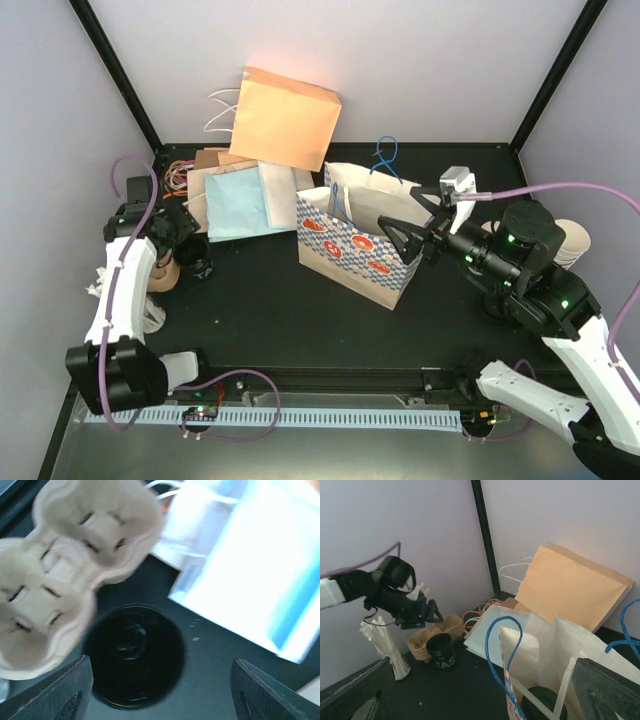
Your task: Pack the takeout coffee
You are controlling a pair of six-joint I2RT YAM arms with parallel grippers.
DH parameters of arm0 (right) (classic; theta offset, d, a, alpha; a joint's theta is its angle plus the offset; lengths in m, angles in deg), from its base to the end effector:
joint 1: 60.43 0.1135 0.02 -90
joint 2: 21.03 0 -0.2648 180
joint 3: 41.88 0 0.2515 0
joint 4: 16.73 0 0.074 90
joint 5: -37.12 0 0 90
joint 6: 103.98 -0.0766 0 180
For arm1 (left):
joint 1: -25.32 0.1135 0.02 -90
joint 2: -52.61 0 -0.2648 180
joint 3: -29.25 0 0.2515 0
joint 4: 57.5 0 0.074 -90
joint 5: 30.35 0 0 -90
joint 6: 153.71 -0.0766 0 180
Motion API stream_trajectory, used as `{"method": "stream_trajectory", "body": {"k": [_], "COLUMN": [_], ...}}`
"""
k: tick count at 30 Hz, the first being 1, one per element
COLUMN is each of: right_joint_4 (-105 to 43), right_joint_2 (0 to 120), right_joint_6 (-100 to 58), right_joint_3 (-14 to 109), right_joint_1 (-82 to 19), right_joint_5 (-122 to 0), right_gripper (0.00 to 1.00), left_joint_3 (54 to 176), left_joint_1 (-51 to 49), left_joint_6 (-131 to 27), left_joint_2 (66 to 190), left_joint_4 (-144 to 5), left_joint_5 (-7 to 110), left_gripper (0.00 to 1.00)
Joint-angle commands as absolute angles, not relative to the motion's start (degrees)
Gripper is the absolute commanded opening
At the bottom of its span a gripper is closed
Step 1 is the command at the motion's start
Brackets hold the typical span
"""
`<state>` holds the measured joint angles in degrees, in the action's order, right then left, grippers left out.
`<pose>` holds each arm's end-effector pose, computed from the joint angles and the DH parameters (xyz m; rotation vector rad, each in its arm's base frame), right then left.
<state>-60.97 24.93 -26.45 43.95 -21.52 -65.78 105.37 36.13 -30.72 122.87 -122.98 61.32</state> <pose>0.1271 0.1246 0.4537 -0.5651 1.6227 0.8604 0.2519 0.0504 0.2585 -0.9846 2.4216 -0.0991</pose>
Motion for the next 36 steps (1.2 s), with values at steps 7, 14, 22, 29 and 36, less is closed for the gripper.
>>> {"method": "stream_trajectory", "body": {"k": [7, 14, 22, 29, 36], "right_joint_4": [-75.22, -73.52, -55.8, -52.43, -47.92], "right_joint_2": [35.51, 33.33, 20.06, 12.25, 5.47], "right_joint_6": [-25.15, -27.64, -29.14, -34.11, -32.92], "right_joint_3": [54.17, 50.09, 25.86, 14.15, 10.49], "right_joint_1": [-21.33, -21.32, -21.32, -21.4, -21.6], "right_joint_5": [-57.41, -48.78, -35.92, -11.27, -0.45], "right_gripper": [1.0, 1.0, 1.0, 1.0, 1.0], "left_joint_3": [111.49, 100.96, 83.47, 77.96, 77.95], "left_joint_1": [23.75, 14.02, 8.44, 1.4, 1.15], "left_joint_6": [-35.91, -38.31, -33.84, -38.41, -44.21], "left_joint_2": [114.01, 106.37, 97.8, 98.24, 97.94], "left_joint_4": [-118.89, -99.28, -80.41, -77.16, -80.41], "left_joint_5": [43.4, 30.77, 34.14, 42.54, 53.15], "left_gripper": [0.85, 0.99, 0.99, 0.99, 0.99]}}
